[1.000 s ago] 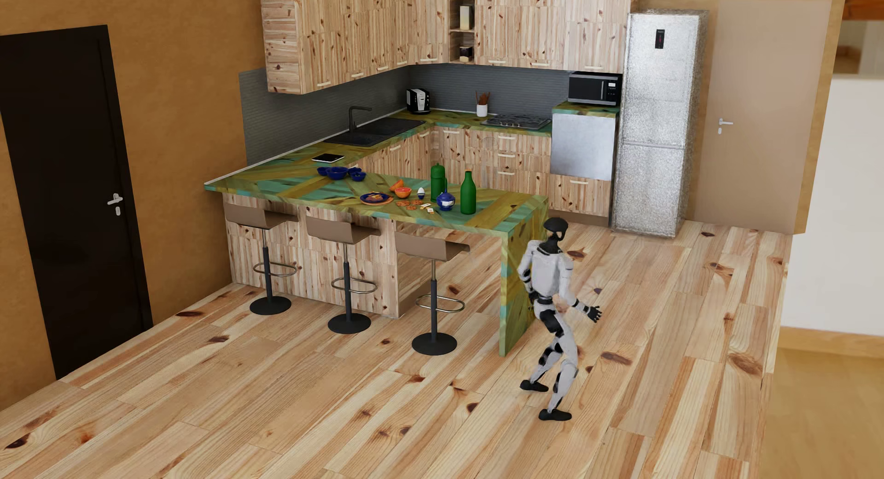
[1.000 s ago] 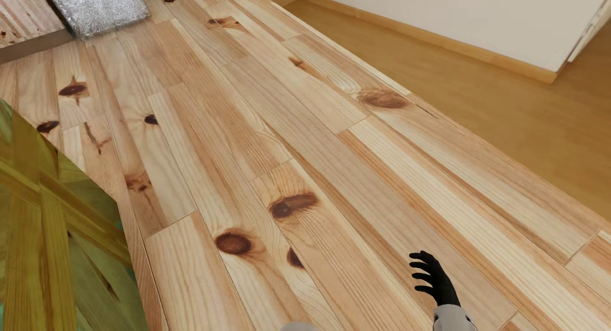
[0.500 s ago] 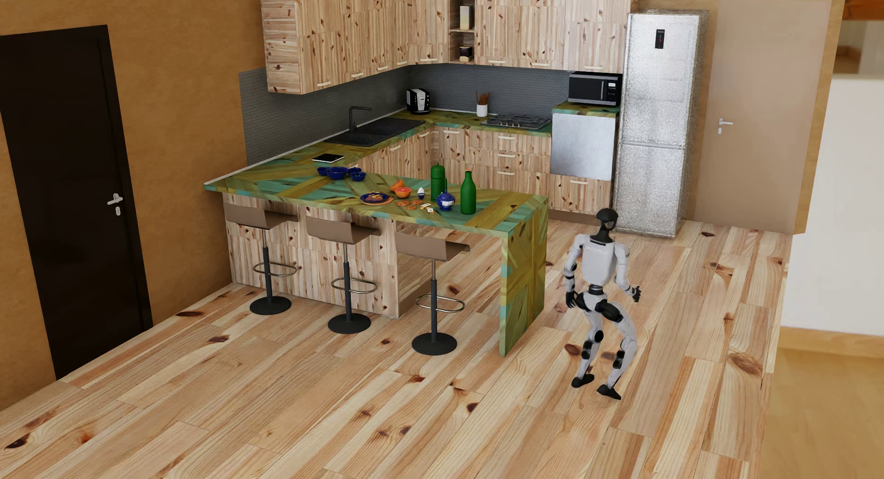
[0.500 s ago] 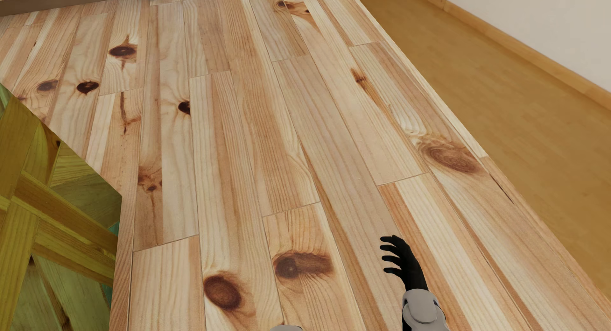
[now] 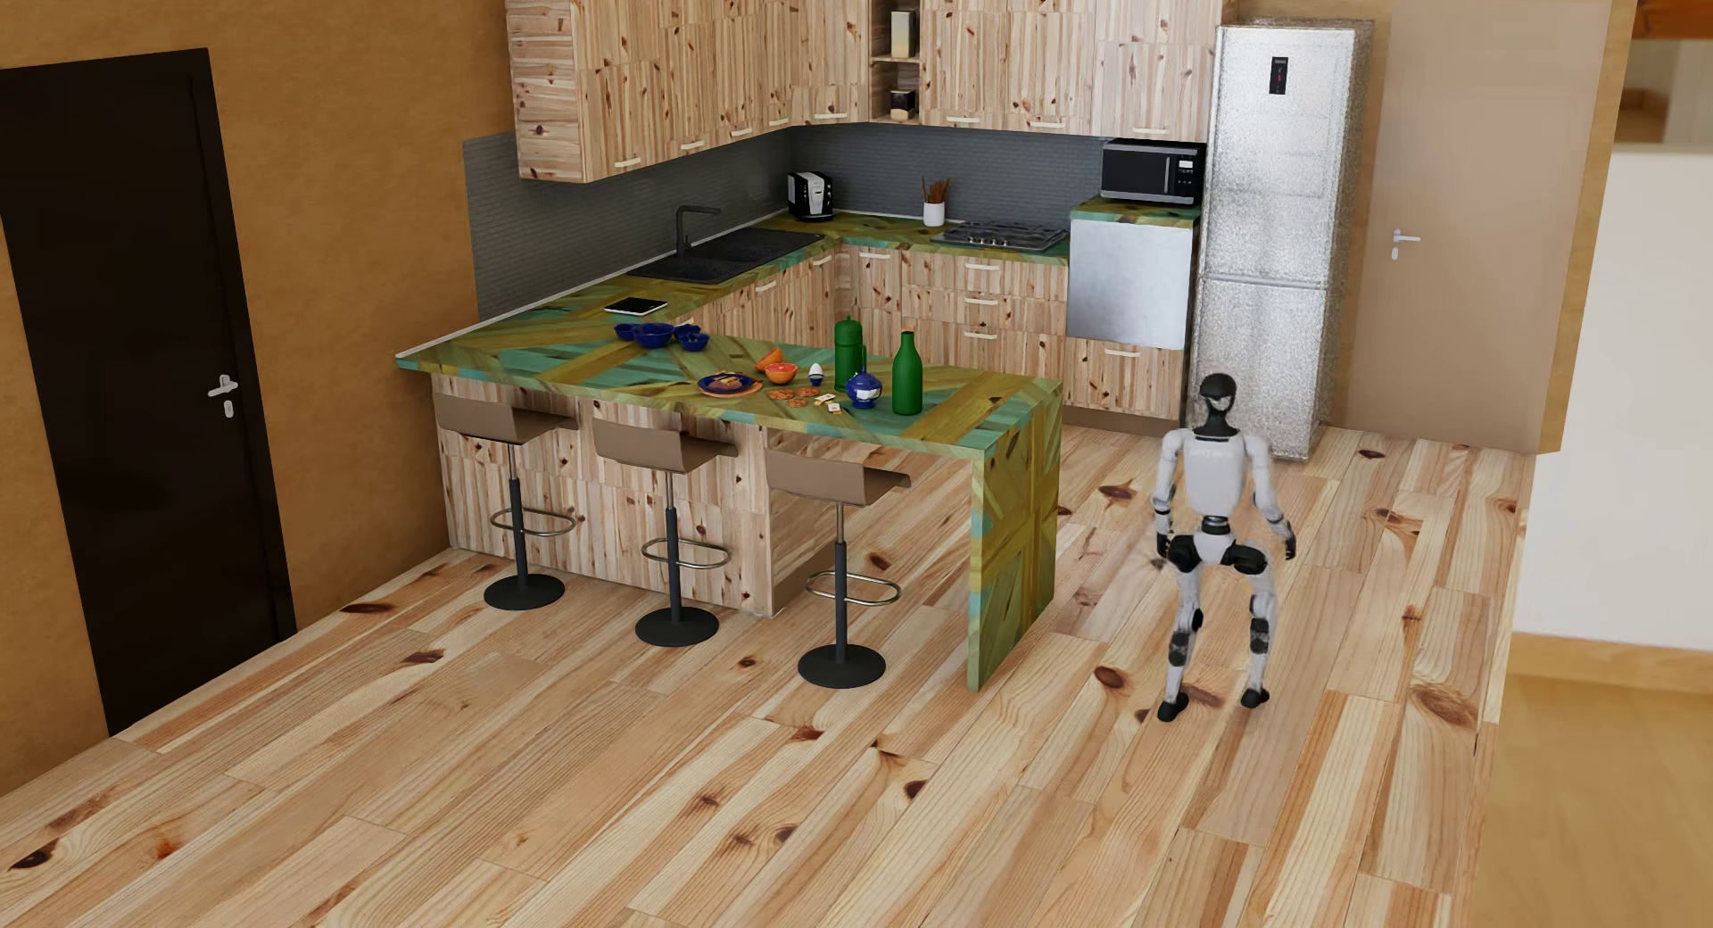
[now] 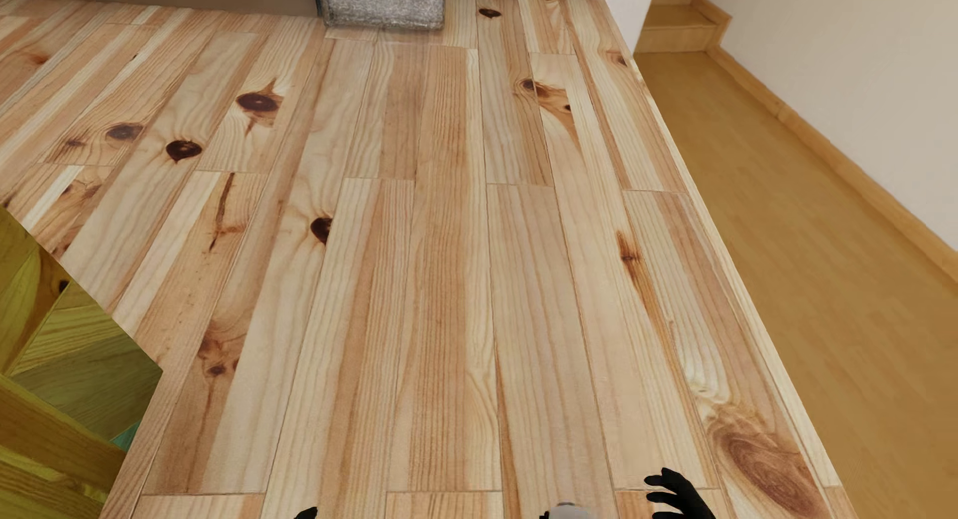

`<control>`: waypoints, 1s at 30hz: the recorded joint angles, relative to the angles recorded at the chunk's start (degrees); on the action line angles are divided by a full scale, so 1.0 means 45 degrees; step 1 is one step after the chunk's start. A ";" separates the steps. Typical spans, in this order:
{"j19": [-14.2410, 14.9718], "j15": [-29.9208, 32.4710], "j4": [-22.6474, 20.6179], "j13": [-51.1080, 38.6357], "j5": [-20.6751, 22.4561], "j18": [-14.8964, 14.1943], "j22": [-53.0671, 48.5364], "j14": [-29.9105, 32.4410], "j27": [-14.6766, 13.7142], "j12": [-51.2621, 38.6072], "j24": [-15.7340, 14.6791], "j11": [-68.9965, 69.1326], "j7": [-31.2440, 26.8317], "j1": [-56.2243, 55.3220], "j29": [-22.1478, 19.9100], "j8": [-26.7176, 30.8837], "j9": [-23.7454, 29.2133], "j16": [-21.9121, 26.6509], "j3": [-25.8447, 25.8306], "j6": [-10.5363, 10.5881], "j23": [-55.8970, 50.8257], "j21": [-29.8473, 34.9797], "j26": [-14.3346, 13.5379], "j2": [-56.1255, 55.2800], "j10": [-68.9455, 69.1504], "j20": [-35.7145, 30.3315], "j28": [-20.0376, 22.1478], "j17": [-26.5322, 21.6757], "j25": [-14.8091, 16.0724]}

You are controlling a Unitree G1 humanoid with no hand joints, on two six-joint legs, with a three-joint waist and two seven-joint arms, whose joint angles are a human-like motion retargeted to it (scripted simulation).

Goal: Circle the corner

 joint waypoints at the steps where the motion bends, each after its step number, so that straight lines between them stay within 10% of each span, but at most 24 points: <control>1: 0.0239 -0.0311 -0.0110 0.0615 -0.0098 -0.0033 -0.0601 -0.0113 0.0567 -0.0514 0.0275 -0.0974 -0.0359 0.0881 0.0134 -0.0213 0.0148 -0.0458 -0.0165 -0.0331 -0.0244 -0.0259 -0.0064 -0.0253 -0.0646 -0.0126 0.0063 -0.0295 -0.0162; 3: 0.0323 -0.0130 -0.0488 0.0752 -0.0477 0.0283 -0.1273 0.0755 0.0565 -0.1475 0.0854 -0.4583 -0.0691 0.0668 0.0079 -0.0415 0.0582 -0.0803 0.0017 -0.1002 0.0083 -0.0453 -0.0189 0.0091 0.1599 -0.0090 -0.0304 -0.0331 -0.0090; 5: -0.1704 0.1006 0.0234 -0.0330 -0.0814 0.0641 -0.1040 0.3993 -0.0406 -0.0899 0.0683 -0.4593 0.0296 -0.1834 -0.0532 -0.1488 0.1220 -0.0360 0.1375 0.0126 0.0492 -0.0374 -0.0393 0.1243 0.5769 -0.0124 -0.1379 -0.1351 0.0832; 6: -0.2814 0.0398 0.0786 -0.1099 -0.0950 0.0465 -0.0886 0.3162 -0.0628 -0.0021 0.0556 -0.4562 0.0888 -0.2628 -0.0940 -0.1896 0.1322 0.0080 0.1981 0.0734 0.0166 -0.0078 -0.0388 0.1906 0.5347 0.0346 -0.1939 -0.1142 0.1226; 8: -0.1417 -0.0764 0.1515 -0.2479 -0.1123 0.0024 -0.0884 0.1011 -0.0468 0.1339 0.0611 -0.4547 0.0958 -0.3236 -0.1313 -0.2481 0.0730 0.0311 0.3032 0.1941 -0.0754 0.1038 0.0170 0.3108 0.2358 0.0706 -0.1840 -0.0012 0.1353; 10: -0.1862 0.0690 0.0910 -0.2999 -0.1255 -0.0358 0.0313 0.0694 -0.0782 0.1392 0.0355 -0.0545 0.0637 -0.2094 -0.0881 -0.1203 0.0706 0.0239 0.2665 0.2216 -0.0192 0.1617 0.0743 0.2208 0.1612 -0.0638 -0.0894 0.0759 0.0692; 12: -0.2418 0.0690 0.0306 -0.1286 -0.0572 -0.0498 -0.0629 -0.0069 -0.1154 0.0747 -0.0312 -0.0842 0.0273 -0.0788 -0.0037 0.0001 0.0692 -0.0121 0.1650 0.1368 0.0253 0.0709 0.1173 0.0839 0.1024 -0.0437 -0.0188 0.0604 -0.0178; 14: -0.1251 -0.0698 0.0110 -0.0053 -0.0693 -0.0142 -0.1208 0.0286 -0.1124 -0.0257 -0.0759 -0.3063 -0.0213 -0.1053 0.0269 -0.0247 0.0584 -0.1008 0.1399 0.0991 0.0717 0.0151 0.0732 0.1371 0.3351 -0.0027 -0.0052 -0.0841 -0.0468; 15: -0.1342 -0.1244 0.0373 0.0095 -0.0852 0.0557 -0.0801 0.1547 -0.0679 -0.0293 -0.0853 -0.3219 0.0057 -0.1624 0.0040 -0.0760 0.0456 -0.1083 0.1574 0.1140 0.0576 0.0066 0.0280 0.2077 0.4656 -0.0154 -0.0507 -0.1215 -0.0218; 18: -0.1262 -0.1946 0.0688 -0.1766 -0.1163 -0.0020 -0.1324 0.1582 0.1201 0.0781 -0.0565 -0.4976 0.1286 -0.2728 -0.1368 -0.2000 0.0230 -0.0221 0.3306 0.1456 -0.0861 0.0528 -0.0124 0.4763 0.4167 0.0511 -0.2454 -0.0134 0.1047; 20: -0.0705 0.0274 0.0788 -0.3217 -0.0860 0.0164 0.0377 0.0297 -0.0177 0.1338 -0.0081 -0.0758 0.0815 -0.1982 -0.1248 -0.1121 0.0320 0.0381 0.2773 0.1393 -0.0252 0.1000 -0.0265 0.3452 0.1631 -0.0464 -0.2085 0.1065 0.1305; 22: -0.0477 -0.0070 0.0182 -0.1519 0.0015 0.0137 0.0167 -0.0175 -0.1627 0.0904 -0.0083 0.0705 0.0255 -0.0489 -0.0182 -0.0388 0.0554 0.0139 0.1543 0.0385 0.0083 0.0679 0.0387 0.1319 0.0536 -0.0405 -0.1137 0.0714 0.0668; 26: -0.0028 0.1459 -0.0552 0.0310 -0.0289 0.0345 -0.1230 0.1575 -0.1135 -0.1185 0.0286 -0.4234 -0.0162 0.0009 0.0729 -0.0649 0.1102 -0.0406 0.0632 -0.0795 0.0895 -0.0285 0.1466 -0.0182 0.3763 0.0033 0.0332 -0.0864 -0.0271; 28: -0.2304 0.0570 0.0152 -0.1056 -0.0474 0.0145 -0.0664 0.3678 -0.0592 -0.0534 0.0293 -0.4143 0.0551 -0.2099 -0.0312 -0.1645 0.1304 -0.0311 0.1763 0.0466 0.0522 -0.0310 0.1157 0.1224 0.6243 0.0335 -0.0967 -0.1503 0.0475; 29: -0.2646 0.0048 0.0531 -0.1919 -0.0607 -0.0040 -0.1126 0.2559 -0.0269 0.0330 0.0438 -0.4314 0.0886 -0.2891 -0.0904 -0.2014 0.1329 -0.0102 0.2521 0.1077 -0.0209 -0.0111 0.1076 0.2052 0.5657 0.0564 -0.1649 -0.1220 0.0901; 30: -0.1620 -0.0504 0.0925 -0.2552 -0.0837 -0.0260 -0.1202 0.1341 -0.0108 0.1042 0.0753 -0.4440 0.0977 -0.3376 -0.1347 -0.2268 0.1061 -0.0047 0.3184 0.1562 -0.1024 0.0279 0.0960 0.2743 0.4138 0.0879 -0.2012 -0.0730 0.1223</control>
